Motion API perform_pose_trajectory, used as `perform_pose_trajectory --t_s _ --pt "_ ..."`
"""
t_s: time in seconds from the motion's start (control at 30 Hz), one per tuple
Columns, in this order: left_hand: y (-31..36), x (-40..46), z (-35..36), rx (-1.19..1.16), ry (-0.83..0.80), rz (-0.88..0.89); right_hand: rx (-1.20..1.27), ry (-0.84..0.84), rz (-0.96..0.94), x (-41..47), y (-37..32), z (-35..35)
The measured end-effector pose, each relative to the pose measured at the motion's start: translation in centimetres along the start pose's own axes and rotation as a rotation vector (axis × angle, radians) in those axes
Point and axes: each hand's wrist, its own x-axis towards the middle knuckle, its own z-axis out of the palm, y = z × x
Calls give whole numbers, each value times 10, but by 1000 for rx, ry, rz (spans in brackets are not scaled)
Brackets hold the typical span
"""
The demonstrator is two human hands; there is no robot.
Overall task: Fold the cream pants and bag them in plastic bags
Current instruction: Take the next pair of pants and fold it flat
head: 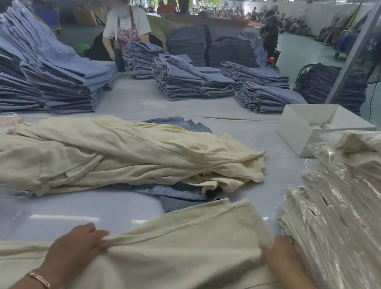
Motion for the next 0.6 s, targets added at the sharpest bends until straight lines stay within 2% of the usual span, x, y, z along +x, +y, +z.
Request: perform_pose_trajectory --t_s 0.13,0.2,0.27,0.33,0.4,0.5,0.6 --pt "6 4 6 -112 -128 -102 245 -187 -5 -3 -8 2" --pt "8 5 7 -48 -178 -81 518 -253 102 -2 -7 -4" --pt "11 5 4 -6 -209 -53 776 -420 264 -4 -8 -9" --pt "16 8 -1 -12 -230 -56 790 -495 313 -8 -10 -8" --pt "23 12 -3 -23 -218 -85 748 -383 278 -9 -12 -3" --pt "40 23 -10 -43 -107 -58 661 -137 77 -14 -17 -10" --pt "78 40 -26 -278 -66 4 367 137 -124 -32 -17 -37"
